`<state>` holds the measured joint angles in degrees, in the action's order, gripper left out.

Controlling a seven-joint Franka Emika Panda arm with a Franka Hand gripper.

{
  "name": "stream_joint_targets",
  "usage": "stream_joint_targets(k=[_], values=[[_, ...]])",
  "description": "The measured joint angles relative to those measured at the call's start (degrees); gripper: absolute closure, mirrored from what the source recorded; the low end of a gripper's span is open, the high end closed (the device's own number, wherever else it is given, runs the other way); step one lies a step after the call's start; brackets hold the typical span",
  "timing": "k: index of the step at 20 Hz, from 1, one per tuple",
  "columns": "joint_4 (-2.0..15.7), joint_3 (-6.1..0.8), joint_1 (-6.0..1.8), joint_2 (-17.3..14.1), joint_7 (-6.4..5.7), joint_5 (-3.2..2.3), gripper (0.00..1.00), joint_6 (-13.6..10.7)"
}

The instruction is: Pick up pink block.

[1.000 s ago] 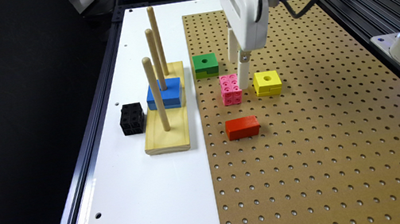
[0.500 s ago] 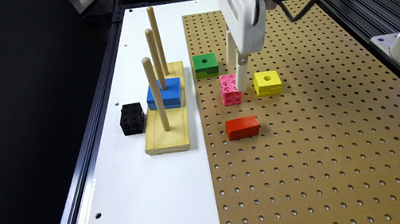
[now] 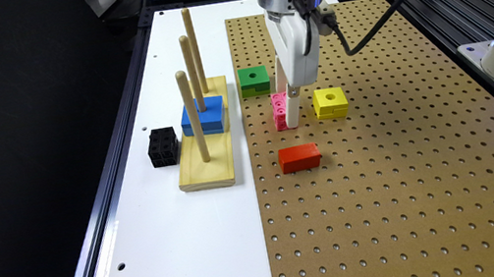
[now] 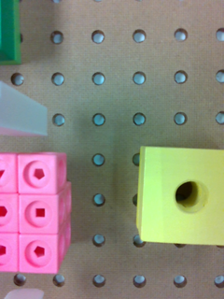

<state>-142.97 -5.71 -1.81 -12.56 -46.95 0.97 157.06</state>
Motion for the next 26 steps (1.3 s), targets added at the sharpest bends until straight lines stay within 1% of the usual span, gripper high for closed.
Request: stream_joint_targets(k=[4,10,15,18,22,26], values=[[0.0,0.0,0.0,-0.09,0.0,0.0,0.0,0.0],[0.1,0.0,0.0,-1.7,0.0,0.0,0.0,0.79],[0.17,0.0,0.0,-1.75,0.0,0.0,0.0,0.81],[0.91,0.0,-0.01,-2.03,0.0,0.0,0.0,0.84],[2.18,0.0,-0.01,-3.22,0.0,0.0,0.0,0.84],[2.53,0.0,-0.02,-3.95,0.0,0.0,0.0,0.84]])
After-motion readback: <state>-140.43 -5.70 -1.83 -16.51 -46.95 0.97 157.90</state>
